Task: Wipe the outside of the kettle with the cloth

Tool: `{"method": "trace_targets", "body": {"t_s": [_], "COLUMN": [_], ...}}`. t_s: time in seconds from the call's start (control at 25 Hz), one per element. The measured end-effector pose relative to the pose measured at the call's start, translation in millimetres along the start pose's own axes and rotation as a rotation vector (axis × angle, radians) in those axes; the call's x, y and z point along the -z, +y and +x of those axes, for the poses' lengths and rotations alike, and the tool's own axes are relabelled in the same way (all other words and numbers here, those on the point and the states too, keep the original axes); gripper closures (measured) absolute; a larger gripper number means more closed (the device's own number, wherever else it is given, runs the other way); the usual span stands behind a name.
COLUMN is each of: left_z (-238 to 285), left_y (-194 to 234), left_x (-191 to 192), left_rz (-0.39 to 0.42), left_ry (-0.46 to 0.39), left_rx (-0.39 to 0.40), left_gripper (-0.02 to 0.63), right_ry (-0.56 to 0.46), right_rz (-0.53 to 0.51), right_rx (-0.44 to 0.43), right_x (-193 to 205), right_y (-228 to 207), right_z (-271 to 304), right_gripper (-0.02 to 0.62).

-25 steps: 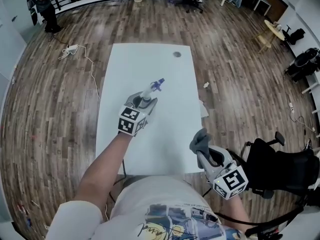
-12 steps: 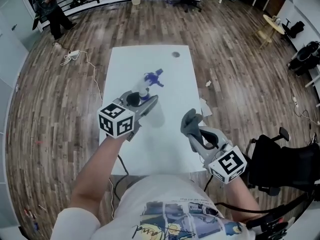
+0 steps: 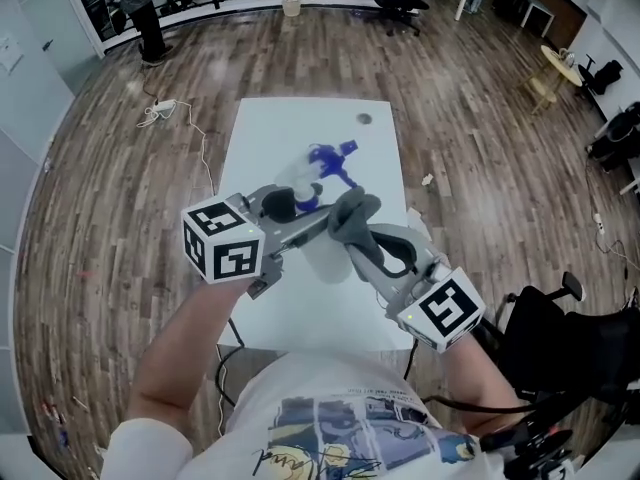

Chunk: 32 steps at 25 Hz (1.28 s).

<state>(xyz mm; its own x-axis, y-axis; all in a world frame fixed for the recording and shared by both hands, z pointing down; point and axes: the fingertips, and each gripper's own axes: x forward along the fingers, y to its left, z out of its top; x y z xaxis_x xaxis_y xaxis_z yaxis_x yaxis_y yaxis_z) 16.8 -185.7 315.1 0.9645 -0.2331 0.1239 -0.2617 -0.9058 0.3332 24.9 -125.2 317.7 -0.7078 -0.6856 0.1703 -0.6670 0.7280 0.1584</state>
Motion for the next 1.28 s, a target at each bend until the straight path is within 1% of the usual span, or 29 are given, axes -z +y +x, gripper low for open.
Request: {"method": "trace_targets", "body": {"t_s": [0.16,0.32,0.48,0.64,0.72,0.8,0.84,0.92,1.0,1.08,1.16,1.28], "left_z": [-13.7,-23.7,-22.2,-19.8,-19.1,-17.7,-16.5,-13.7,-10.5,-5.7,-0.6,2.0], "left_y": [-8.9,-8.4,-8.2,-10.0,-7.8,-5.6,-4.8,-2.6,0.6,2.6,2.8,3.6], "left_x": [-4.3,-5.7,-11.1,-19.3,-21.4,-21.1,-19.4,-15.3,-13.0,-11.2,-8.7,-6.4], "left_rz": [-0.043,-0.052,-0.061,-0.067,-0.067,-0.067,-0.067,-0.069,-0.069,-0.066,-0.067,-0.071], "left_ry": [-0.026,-0.057,-0.068,-0.081,-0.091,-0.094,-0.092,-0.086,-0.077,-0.068,-0.063,-0.067], "left_rx": [0.018,0.021,0.023,0.015,0.013,0.005,-0.001,-0.017,-0.032,-0.044,-0.054,-0.075], "left_gripper": [0.417,0.417,0.417,0.417,0.417,0.417,0.417,0.417,0.417,0.417,0.417,0.417], "right_ry": [0.04,0.098,0.154,0.239,0.267,0.258,0.235,0.162,0.088,0.066,0.095,0.135], "right_rz": [0.001,0.036,0.089,0.111,0.118,0.114,0.104,0.056,-0.012,-0.071,-0.108,-0.128], "right_rx": [-0.013,-0.012,0.012,0.031,0.049,0.076,0.089,0.098,0.077,0.047,0.027,0.021], "right_x": [15.7,53.5,90.3,127.0,137.1,130.4,118.9,80.9,37.5,10.5,5.3,16.6], "right_y": [14.4,24.5,21.6,16.5,12.4,6.5,4.2,3.1,8.2,17.3,26.9,36.6], "right_z": [-0.3,-0.4,-7.5,-16.4,-19.7,-24.8,-27.8,-30.4,-26.5,-19.8,-13.3,-6.5], "right_gripper": [0.52,0.52,0.522,0.521,0.522,0.522,0.522,0.522,0.522,0.522,0.522,0.522]}}
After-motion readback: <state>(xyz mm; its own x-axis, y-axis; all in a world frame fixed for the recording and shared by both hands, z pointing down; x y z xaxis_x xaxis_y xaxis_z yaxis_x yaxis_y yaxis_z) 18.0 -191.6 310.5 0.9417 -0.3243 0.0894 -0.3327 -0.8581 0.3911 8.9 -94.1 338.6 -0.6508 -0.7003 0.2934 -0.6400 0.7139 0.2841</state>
